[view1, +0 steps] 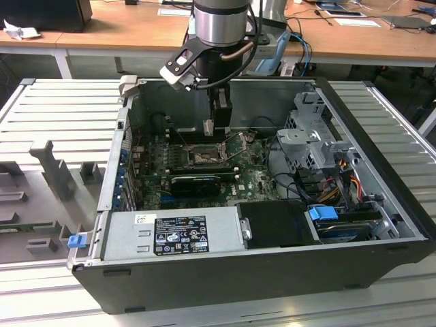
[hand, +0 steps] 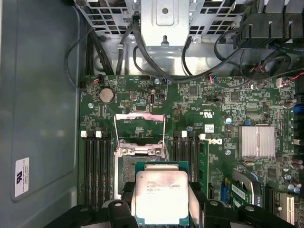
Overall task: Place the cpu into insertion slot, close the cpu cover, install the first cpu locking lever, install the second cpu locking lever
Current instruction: 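Place the cpu into insertion slot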
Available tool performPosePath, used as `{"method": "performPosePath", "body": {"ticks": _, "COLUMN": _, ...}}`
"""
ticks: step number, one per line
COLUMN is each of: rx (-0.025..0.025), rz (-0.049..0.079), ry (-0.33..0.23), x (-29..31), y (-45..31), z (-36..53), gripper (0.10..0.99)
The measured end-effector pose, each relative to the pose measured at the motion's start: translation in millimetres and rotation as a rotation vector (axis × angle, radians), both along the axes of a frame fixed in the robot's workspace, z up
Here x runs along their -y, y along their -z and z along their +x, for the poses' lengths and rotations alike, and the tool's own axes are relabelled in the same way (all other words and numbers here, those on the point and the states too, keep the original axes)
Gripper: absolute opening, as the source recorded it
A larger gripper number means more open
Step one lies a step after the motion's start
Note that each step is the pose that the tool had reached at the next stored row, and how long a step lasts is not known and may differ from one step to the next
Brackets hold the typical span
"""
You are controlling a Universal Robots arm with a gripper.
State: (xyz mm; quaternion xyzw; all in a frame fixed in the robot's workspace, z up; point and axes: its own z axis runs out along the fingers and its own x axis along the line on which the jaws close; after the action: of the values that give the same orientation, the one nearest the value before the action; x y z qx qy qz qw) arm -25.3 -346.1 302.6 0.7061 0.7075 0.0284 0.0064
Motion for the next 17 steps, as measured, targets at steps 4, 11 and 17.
{"method": "performPosePath", "body": {"ticks": 4, "rx": -0.0009, "rz": 0.000, "ry": 0.001, "x": 0.0, "y": 5.2, "z": 0.0, "gripper": 0.529}}
{"method": "performPosePath", "body": {"ticks": 11, "rx": 0.0024, "rz": -0.003, "ry": 0.013, "x": -0.6, "y": 19.7, "z": -1.2, "gripper": 0.529}}
{"method": "performPosePath", "body": {"ticks": 17, "rx": 0.0020, "rz": -0.003, "ry": -0.013, "x": -0.6, "y": 33.3, "z": -1.5, "gripper": 0.529}}
